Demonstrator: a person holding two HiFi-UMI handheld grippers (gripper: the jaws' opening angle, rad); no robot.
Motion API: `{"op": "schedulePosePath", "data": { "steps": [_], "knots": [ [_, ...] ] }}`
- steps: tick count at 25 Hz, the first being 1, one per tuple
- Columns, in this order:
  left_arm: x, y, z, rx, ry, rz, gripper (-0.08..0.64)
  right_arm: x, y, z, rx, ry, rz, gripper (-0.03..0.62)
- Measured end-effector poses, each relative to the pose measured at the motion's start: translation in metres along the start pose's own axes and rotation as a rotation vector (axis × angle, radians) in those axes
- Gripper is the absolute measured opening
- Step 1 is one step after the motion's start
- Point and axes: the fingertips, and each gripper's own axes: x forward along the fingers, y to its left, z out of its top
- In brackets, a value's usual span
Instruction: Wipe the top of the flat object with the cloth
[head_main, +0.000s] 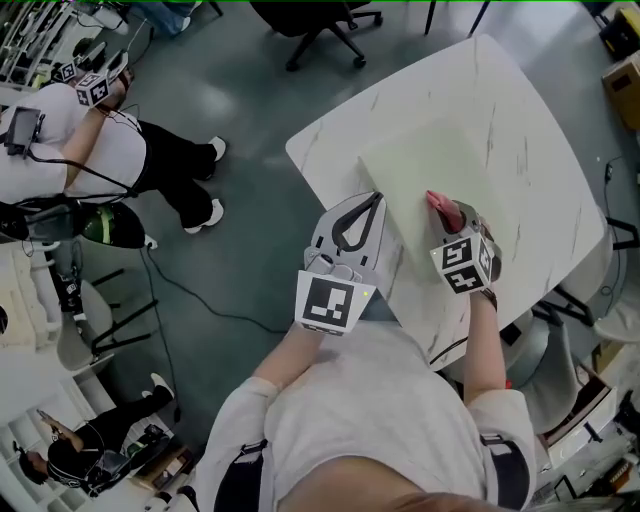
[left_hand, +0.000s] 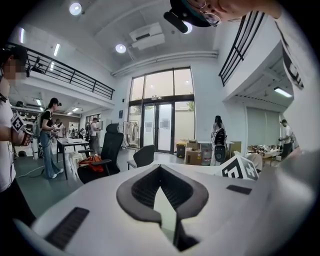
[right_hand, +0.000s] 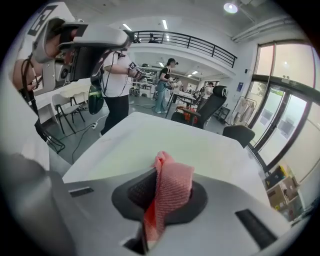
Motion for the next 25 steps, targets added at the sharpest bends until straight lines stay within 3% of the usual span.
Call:
{"op": "schedulePosePath", "data": {
  "steps": [6,9,12,15,18,25],
  "knots": [
    [0.011,-0.018,-0.002,0.016,0.012,-0.036,0.015,-0.006,-0.044,-0.025,0.022,0.022,-0.069,0.034],
    [0.016,-0.020,0.003,0.020,-0.016,-0.029,0.014,-0.007,-0.066,-0.038,0.034,0.035,-0.106,0.034],
    [0.015,-0.019,-0.002,0.028,0.026,-0.021,0.015,-0.010,-0.090,-0.050,0.034,0.059,-0.149,0.034],
    [0.014,-0.019,-0.001,0.022,0.012,-0.009,0.015,-0.014,-0.109,-0.062,0.047,0.070,-0.176,0.034],
    [0.011,-0.019,-0.005,0.024,0.032,-0.003,0.014,-0.016,-0.115,-0.067,0.064,0.062,-0.180,0.034],
    [0.007,-0.021,0.000,0.012,-0.009,0.010,0.015,-0.028,-0.108,-0.077,0.028,0.071,-0.182,0.034]
  ]
}}
